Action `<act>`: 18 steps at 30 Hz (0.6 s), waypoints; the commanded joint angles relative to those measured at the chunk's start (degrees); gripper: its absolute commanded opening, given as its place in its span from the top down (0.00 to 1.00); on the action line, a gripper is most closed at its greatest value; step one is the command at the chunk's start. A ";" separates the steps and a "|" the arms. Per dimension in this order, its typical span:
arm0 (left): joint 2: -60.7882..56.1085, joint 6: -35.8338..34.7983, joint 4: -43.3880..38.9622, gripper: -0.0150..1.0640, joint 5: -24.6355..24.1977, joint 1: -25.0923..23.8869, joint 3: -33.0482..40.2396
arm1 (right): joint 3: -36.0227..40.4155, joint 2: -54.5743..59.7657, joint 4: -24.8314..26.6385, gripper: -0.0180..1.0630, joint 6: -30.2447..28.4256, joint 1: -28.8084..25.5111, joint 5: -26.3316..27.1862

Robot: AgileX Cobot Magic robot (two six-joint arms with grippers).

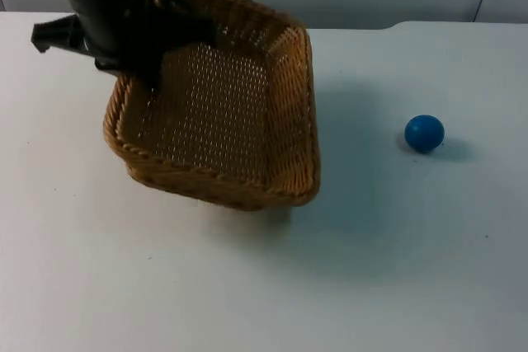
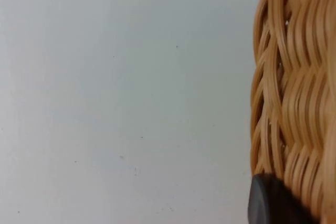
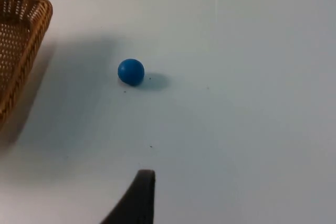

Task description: Pick up the basket with the left hand and place the ball into the basket with the right hand.

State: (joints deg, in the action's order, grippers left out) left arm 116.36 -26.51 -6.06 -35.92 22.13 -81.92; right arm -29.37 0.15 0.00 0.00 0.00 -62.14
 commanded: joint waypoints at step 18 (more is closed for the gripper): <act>-7.06 10.92 11.08 0.99 -3.54 0.26 0.04 | 0.21 -0.15 0.31 0.01 0.00 0.02 0.33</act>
State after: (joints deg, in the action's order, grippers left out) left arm 110.64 -16.51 3.38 -40.16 22.13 -81.93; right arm -29.37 0.15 0.00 0.00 0.00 -62.14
